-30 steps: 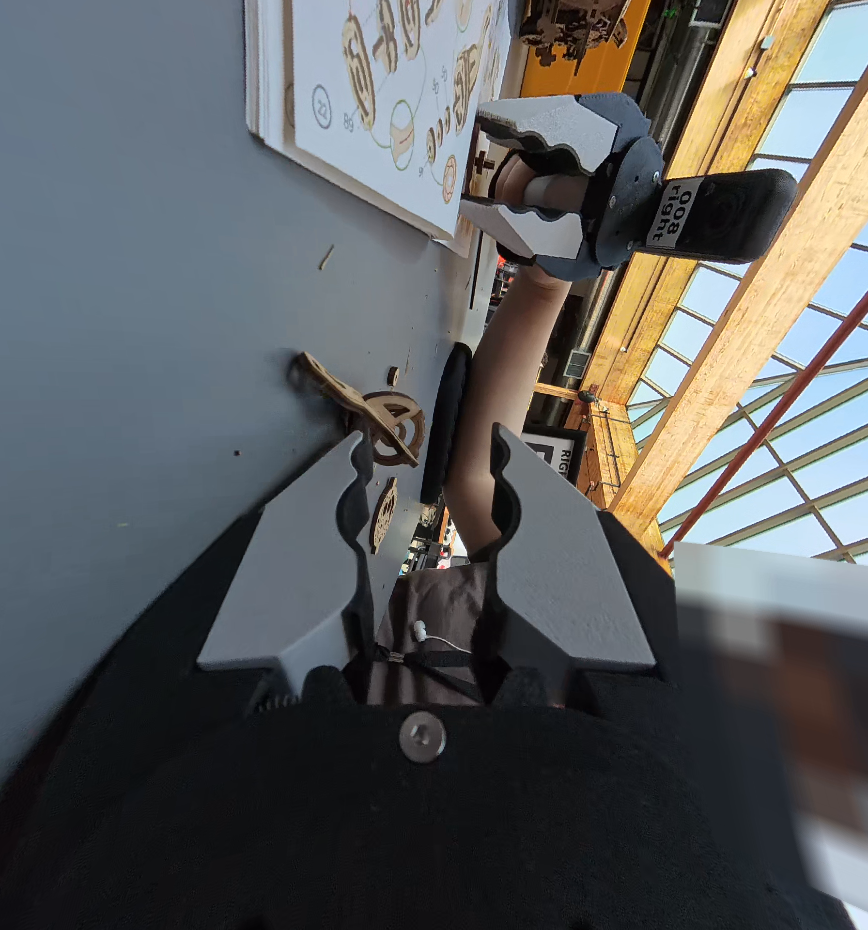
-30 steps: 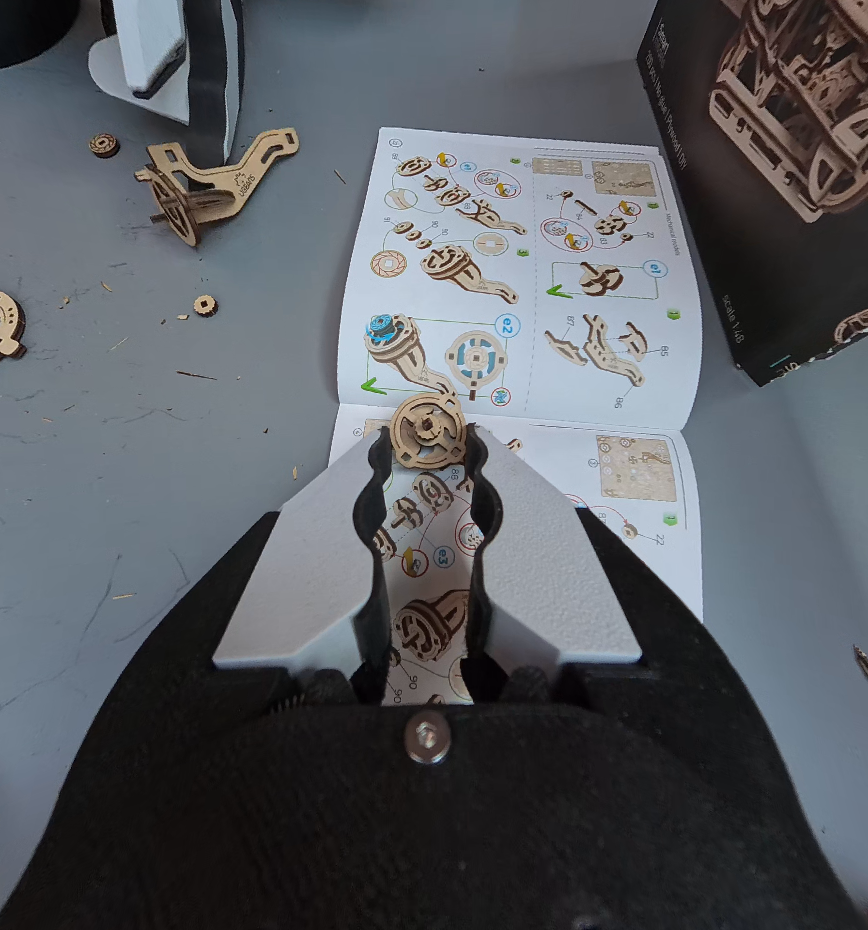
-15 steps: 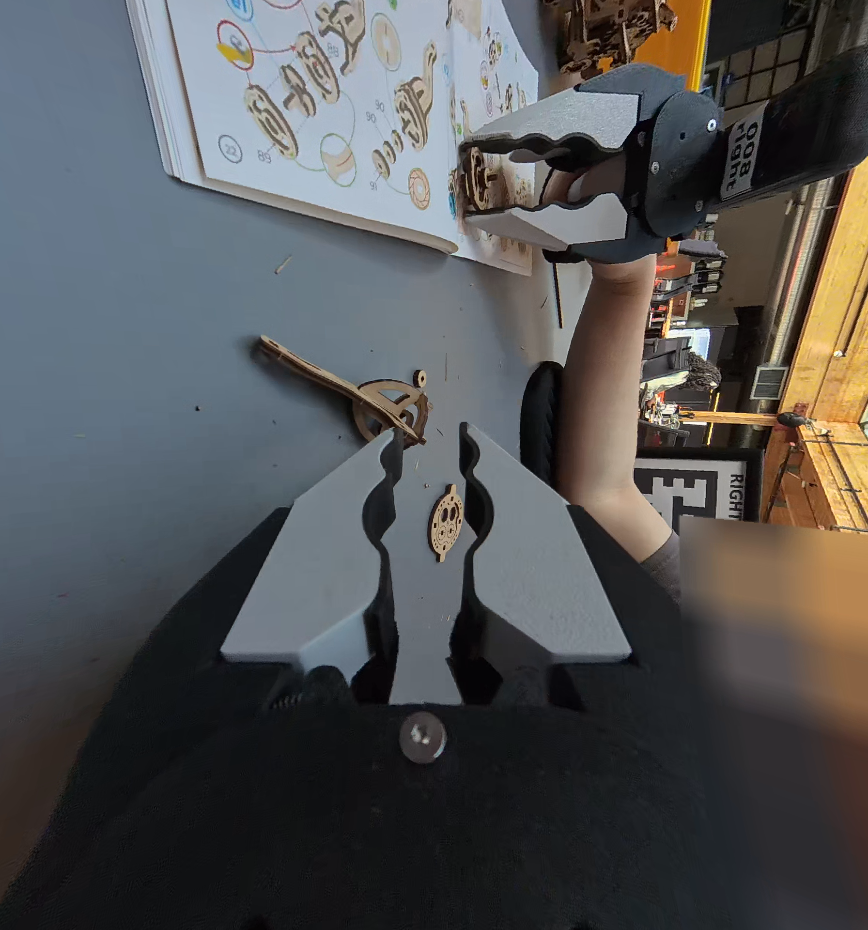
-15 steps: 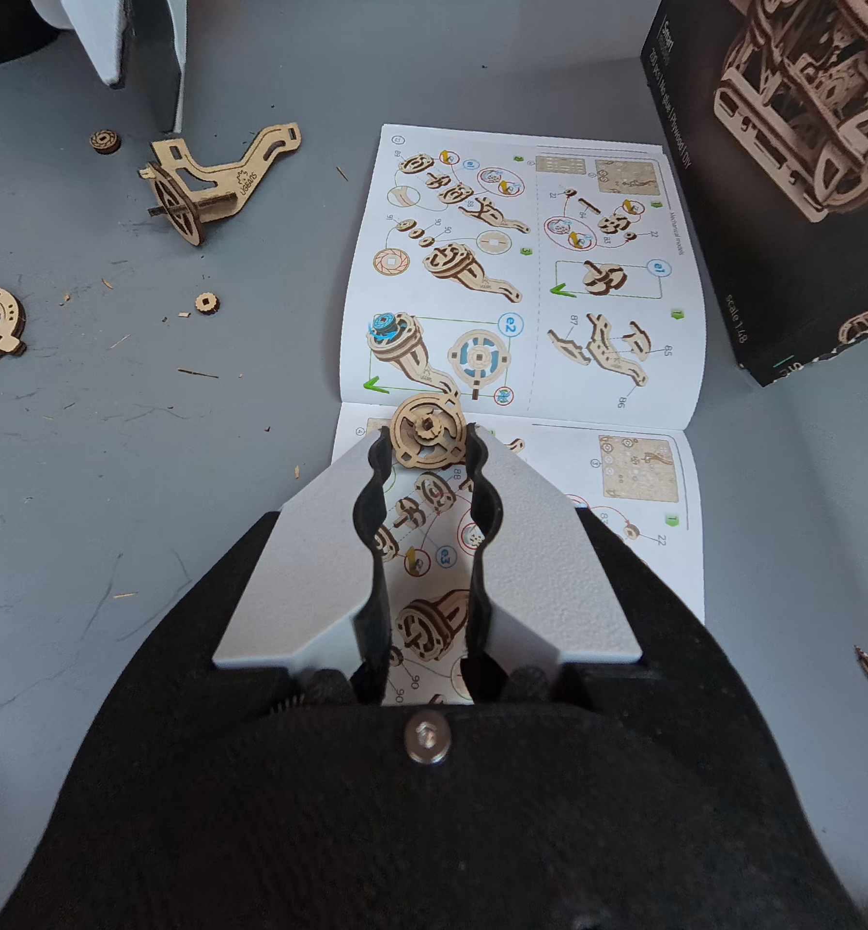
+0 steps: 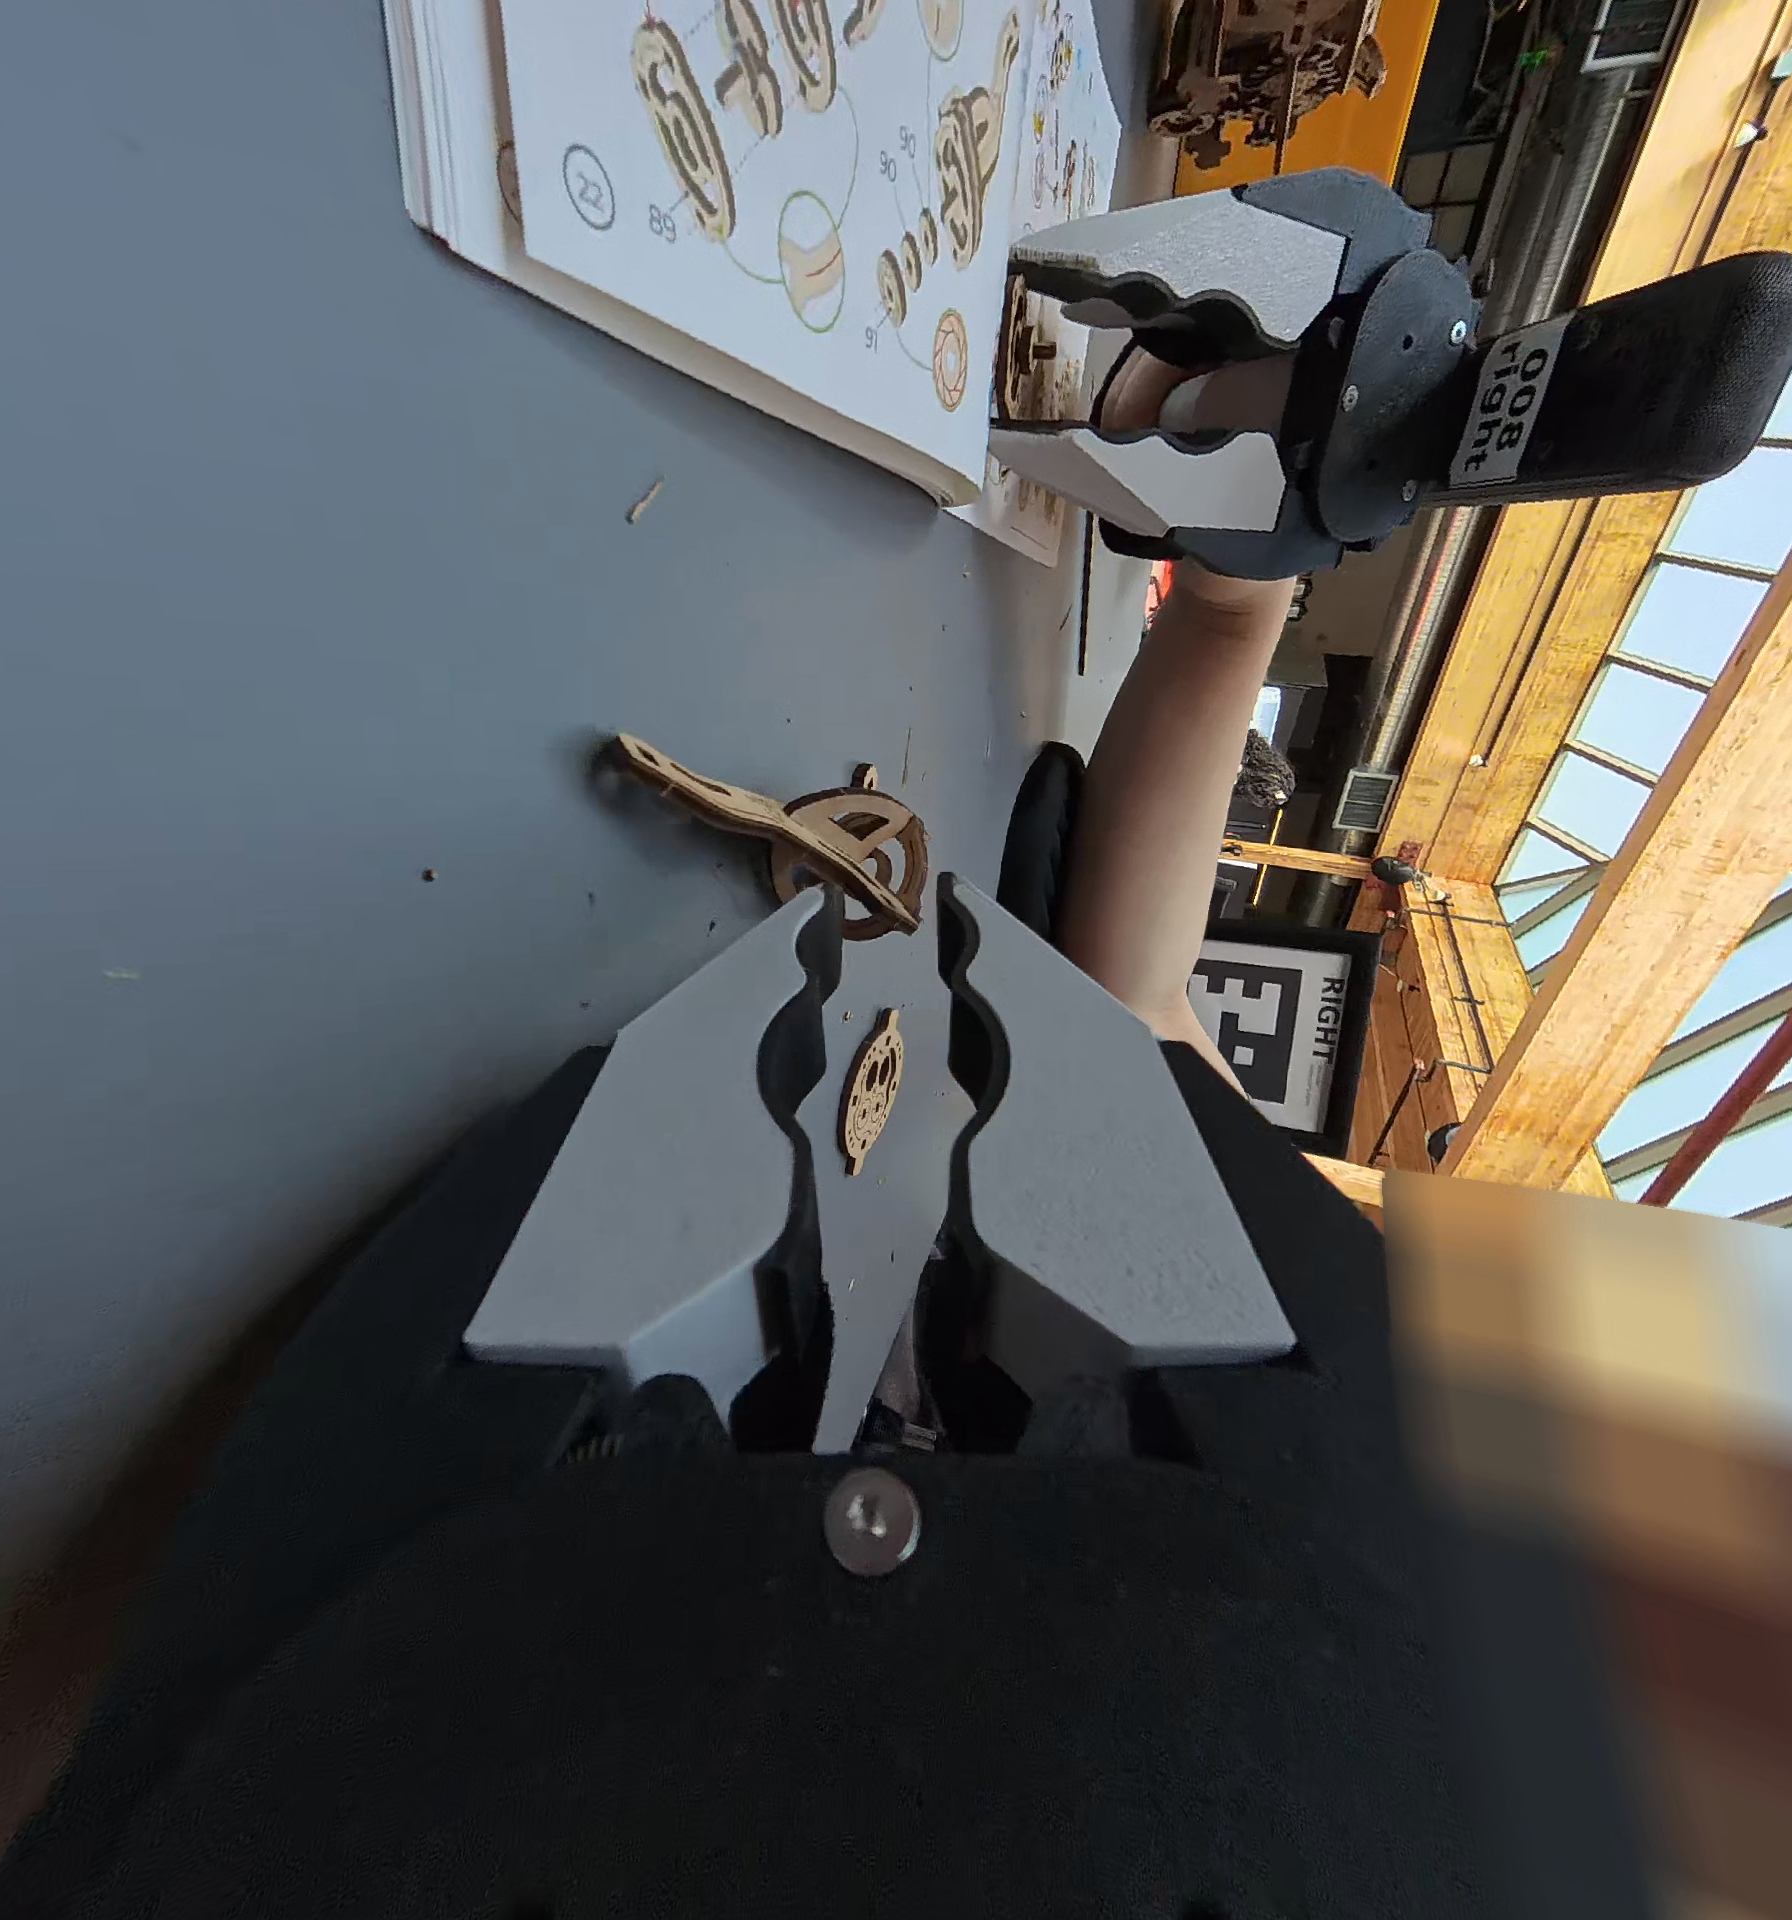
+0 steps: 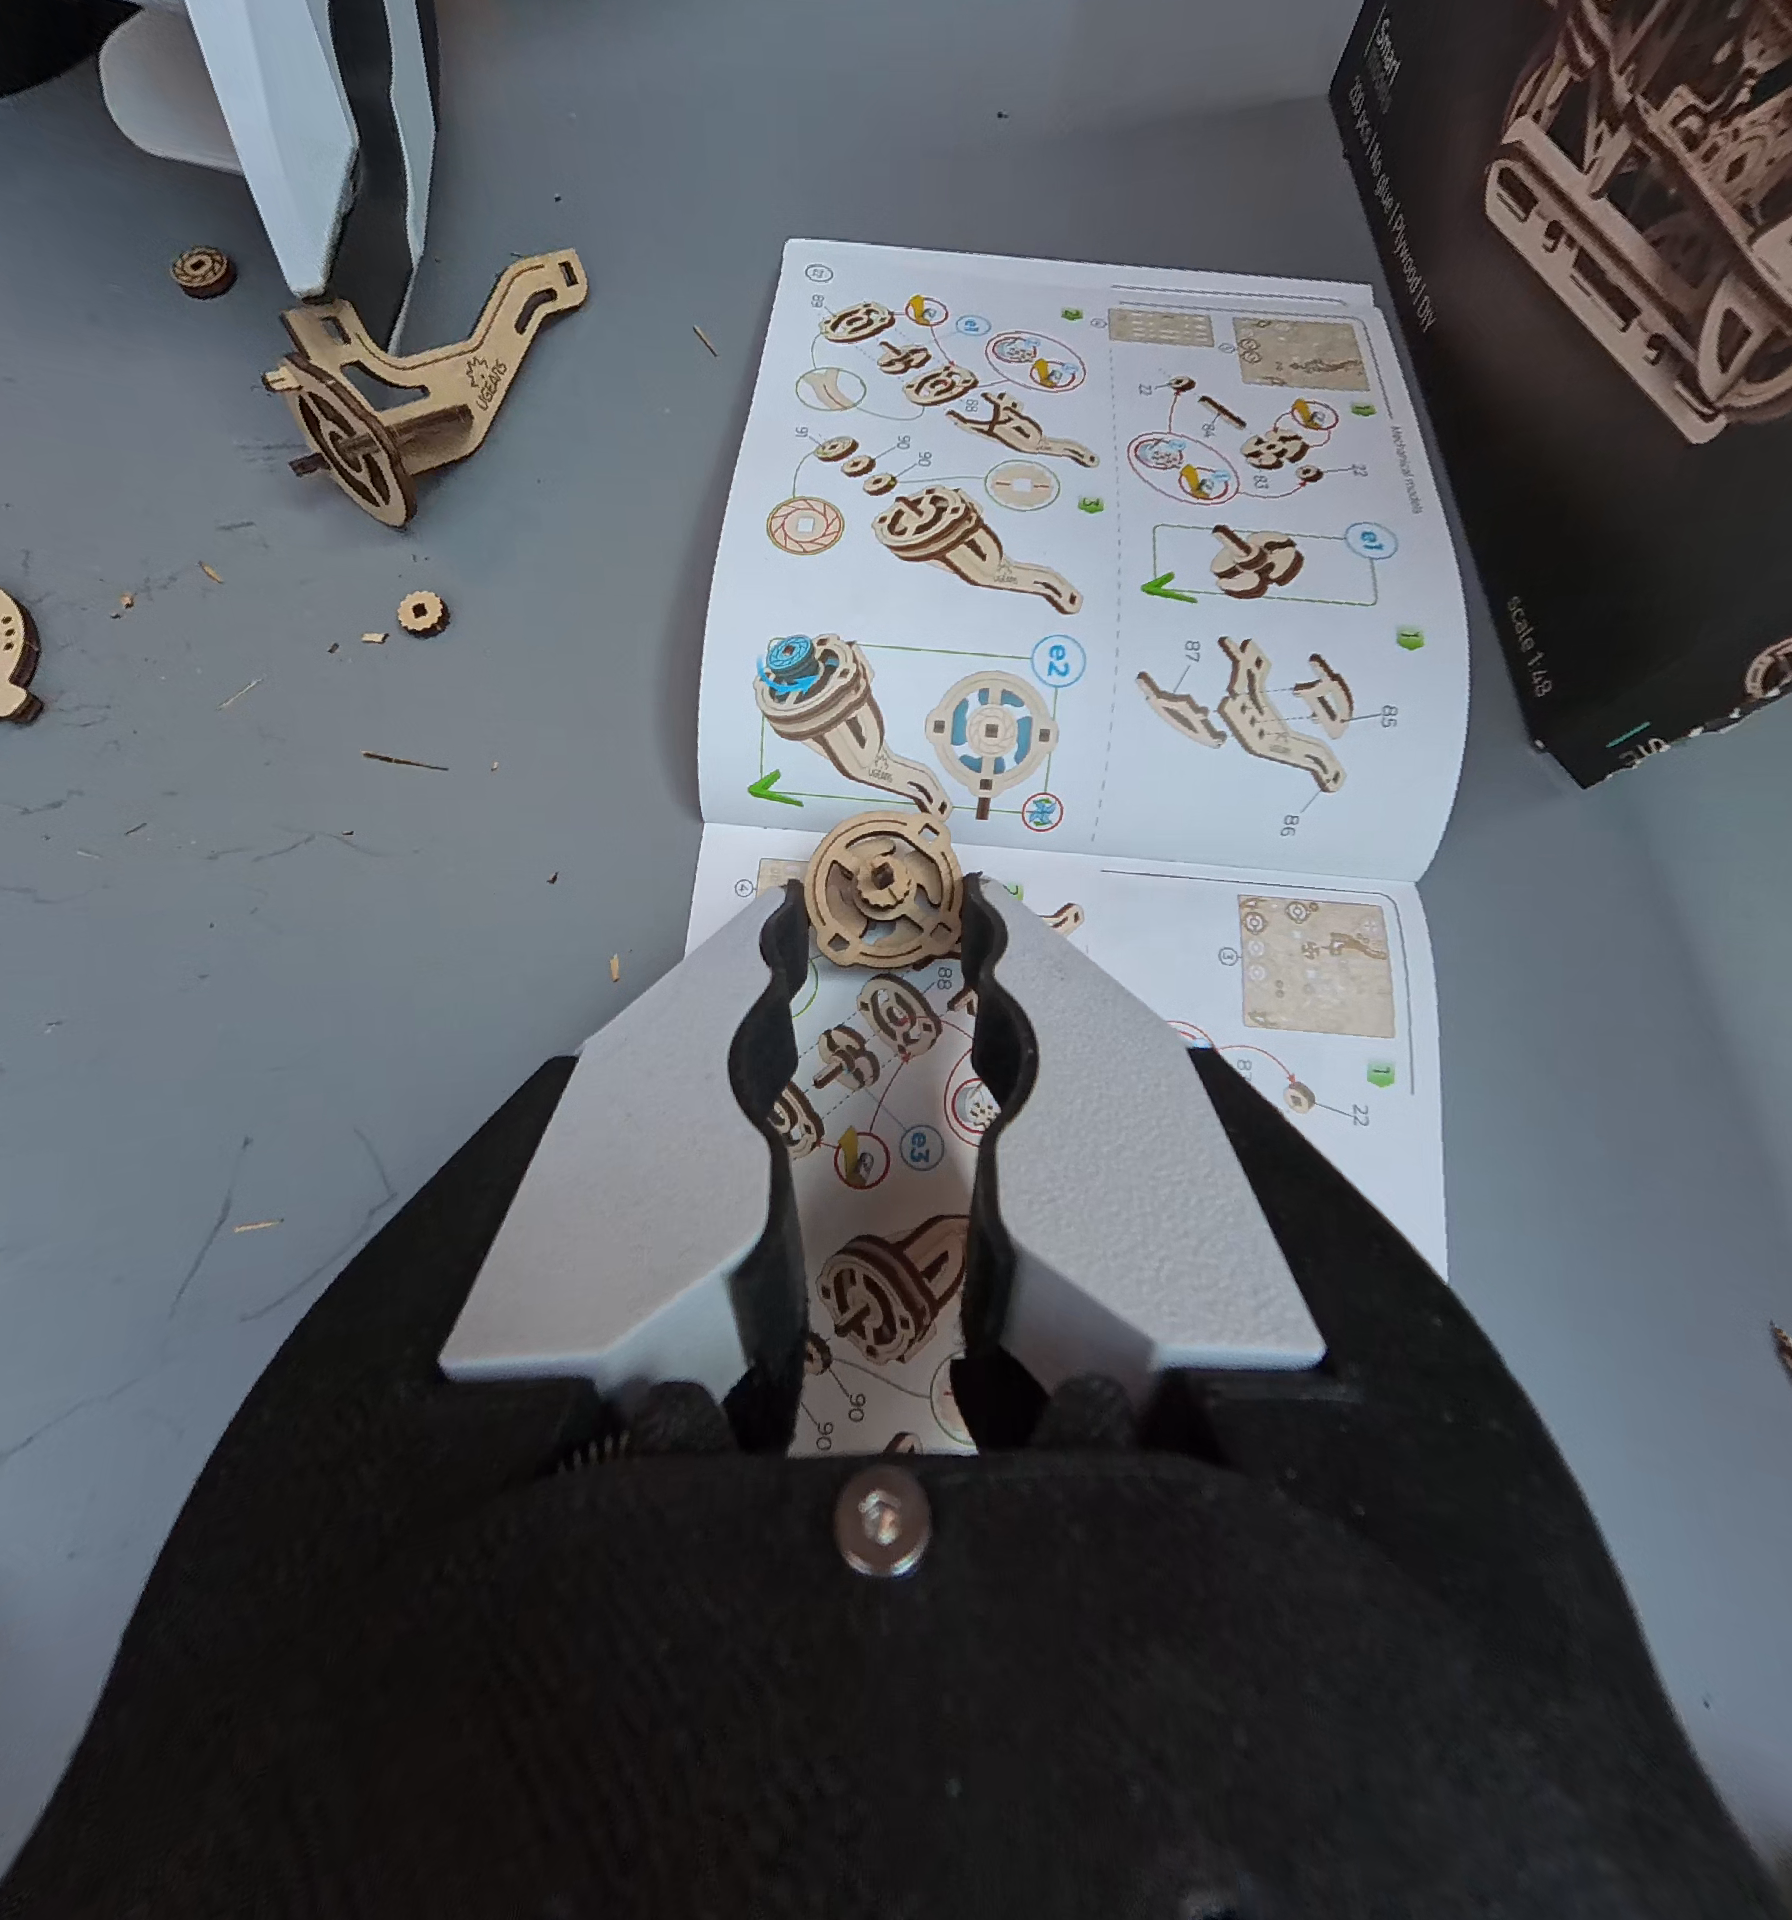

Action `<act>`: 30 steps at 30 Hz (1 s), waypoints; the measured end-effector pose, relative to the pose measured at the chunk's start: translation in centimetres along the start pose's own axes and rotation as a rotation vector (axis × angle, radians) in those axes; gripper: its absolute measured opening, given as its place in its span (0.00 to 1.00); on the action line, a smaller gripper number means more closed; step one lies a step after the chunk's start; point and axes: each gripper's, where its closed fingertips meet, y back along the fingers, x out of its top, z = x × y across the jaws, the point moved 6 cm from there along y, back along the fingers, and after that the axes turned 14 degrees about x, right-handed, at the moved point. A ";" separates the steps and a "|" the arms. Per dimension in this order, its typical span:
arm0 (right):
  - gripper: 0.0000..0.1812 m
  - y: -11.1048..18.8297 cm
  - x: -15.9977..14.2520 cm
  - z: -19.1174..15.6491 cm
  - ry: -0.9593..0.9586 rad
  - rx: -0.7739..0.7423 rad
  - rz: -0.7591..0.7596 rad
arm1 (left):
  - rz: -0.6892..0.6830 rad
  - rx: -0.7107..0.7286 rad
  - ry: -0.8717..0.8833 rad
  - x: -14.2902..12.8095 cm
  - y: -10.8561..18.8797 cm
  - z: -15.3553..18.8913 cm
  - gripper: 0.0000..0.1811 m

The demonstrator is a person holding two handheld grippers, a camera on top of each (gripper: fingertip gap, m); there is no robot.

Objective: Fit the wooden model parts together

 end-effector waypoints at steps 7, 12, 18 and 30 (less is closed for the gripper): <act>0.16 0.0 0.0 0.0 0.002 -0.003 -0.003 | -0.027 -0.025 -0.020 0.1 -0.7 0.0 0.01; 0.16 0.1 0.0 -0.1 0.002 0.001 0.005 | 0.027 -0.035 0.019 0.8 0.9 -0.6 0.01; 0.16 0.0 0.1 -0.3 0.002 0.019 0.015 | 0.029 -0.003 0.063 0.9 2.1 -1.5 0.01; 0.16 0.2 -0.1 -0.5 -0.006 0.015 0.011 | 0.090 -0.028 0.059 -0.1 3.4 -1.1 0.12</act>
